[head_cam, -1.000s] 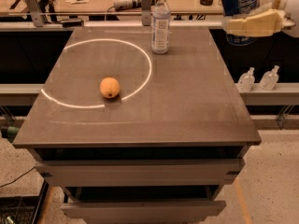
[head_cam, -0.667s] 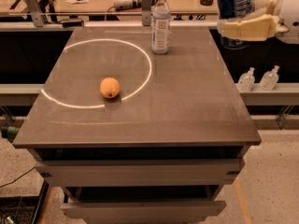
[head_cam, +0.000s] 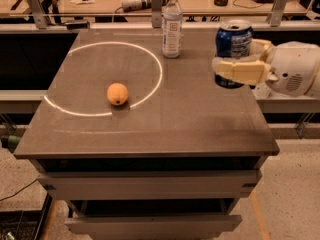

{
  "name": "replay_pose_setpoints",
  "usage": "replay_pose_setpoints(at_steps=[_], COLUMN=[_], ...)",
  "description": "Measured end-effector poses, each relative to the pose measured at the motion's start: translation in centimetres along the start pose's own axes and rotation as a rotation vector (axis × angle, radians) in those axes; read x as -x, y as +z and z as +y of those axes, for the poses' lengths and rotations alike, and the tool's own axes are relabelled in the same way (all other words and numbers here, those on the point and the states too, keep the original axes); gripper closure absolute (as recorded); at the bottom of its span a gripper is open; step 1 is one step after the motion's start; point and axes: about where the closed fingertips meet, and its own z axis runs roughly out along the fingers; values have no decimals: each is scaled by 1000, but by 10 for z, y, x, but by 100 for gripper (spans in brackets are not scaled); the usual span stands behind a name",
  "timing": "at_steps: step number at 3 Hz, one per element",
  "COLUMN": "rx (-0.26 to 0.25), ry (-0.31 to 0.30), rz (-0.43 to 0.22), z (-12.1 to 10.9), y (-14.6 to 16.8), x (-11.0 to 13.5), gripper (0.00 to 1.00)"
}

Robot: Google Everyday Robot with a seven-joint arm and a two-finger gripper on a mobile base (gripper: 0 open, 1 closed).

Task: Place pepsi can upright

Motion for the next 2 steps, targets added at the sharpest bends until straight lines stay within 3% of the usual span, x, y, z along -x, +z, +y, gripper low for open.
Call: replay_pose_setpoints(at_steps=[1, 2], rx=[-10, -35], ry=[49, 50], rz=[-2, -18], z=[18, 16], y=[10, 21], x=[-46, -76], gripper=[100, 100])
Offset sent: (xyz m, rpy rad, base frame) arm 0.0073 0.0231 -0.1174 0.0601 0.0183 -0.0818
